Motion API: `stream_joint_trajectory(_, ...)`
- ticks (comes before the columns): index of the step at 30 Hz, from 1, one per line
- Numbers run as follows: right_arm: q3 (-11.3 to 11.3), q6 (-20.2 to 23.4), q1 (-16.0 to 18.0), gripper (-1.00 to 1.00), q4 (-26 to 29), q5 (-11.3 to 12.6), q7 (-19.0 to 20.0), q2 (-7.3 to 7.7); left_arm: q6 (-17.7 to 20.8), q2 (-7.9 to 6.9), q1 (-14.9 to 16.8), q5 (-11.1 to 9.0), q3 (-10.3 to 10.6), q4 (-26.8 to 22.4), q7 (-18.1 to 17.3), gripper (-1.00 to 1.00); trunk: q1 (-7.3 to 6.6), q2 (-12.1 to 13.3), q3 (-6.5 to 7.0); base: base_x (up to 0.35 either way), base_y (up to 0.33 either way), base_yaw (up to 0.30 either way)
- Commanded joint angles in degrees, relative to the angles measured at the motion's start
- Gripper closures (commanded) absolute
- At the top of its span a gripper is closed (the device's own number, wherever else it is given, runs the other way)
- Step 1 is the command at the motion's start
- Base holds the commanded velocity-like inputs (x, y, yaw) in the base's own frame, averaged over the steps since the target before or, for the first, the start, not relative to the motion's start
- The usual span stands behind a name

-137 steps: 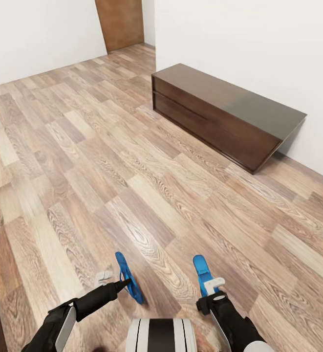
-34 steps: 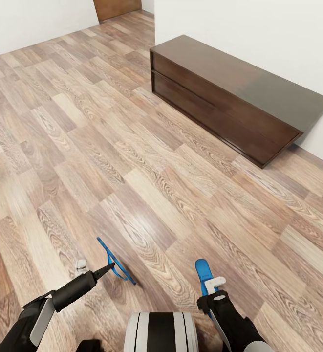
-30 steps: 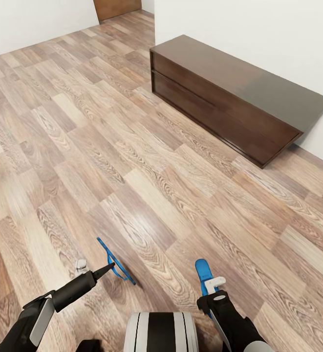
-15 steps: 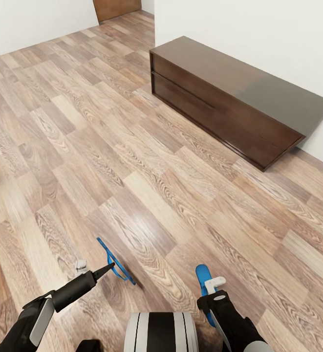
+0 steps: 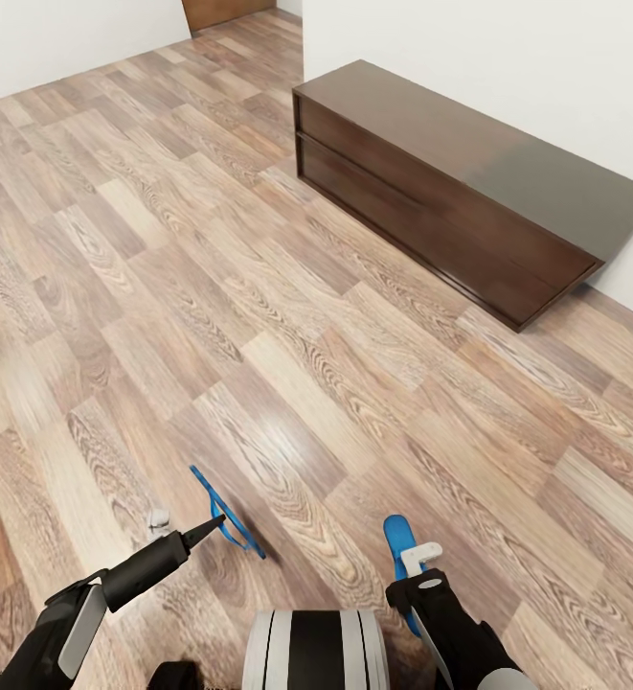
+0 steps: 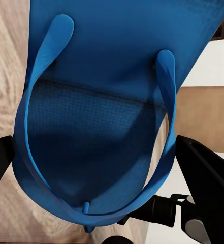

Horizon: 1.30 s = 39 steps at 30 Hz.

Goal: In the bedroom, move the book from the bed onto either nightstand, and place the two sandals side by side next to the bed.

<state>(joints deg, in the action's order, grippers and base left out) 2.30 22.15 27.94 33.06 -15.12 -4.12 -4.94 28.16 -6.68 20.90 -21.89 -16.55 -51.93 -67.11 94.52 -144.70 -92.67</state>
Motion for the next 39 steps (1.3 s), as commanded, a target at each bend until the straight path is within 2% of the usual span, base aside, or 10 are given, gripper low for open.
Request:
stream_joint_trajectory(1,0.2,0.4,0.0,-1.00,0.1,-0.3,-0.2,0.02,0.6,0.00,0.0,-0.3,0.0,0.0,-0.1,1.00,0.01,0.0,-0.26,0.000,0.000,0.000)
stream_joint_trajectory(6,0.2,0.4,0.0,-1.00,0.1,-0.3,-0.2,0.02,0.6,0.00,0.0,-0.3,-0.1,0.0,-0.1,1.00,0.14,-0.1,-1.37,0.000,0.000,0.000)
stream_joint_trajectory(39,0.2,0.4,0.0,-1.00,0.1,-0.3,-0.2,0.02,0.6,0.00,0.0,-0.2,-0.1,0.0,-0.1,1.00,0.14,-0.1,-1.37,0.024,-0.010,0.000)
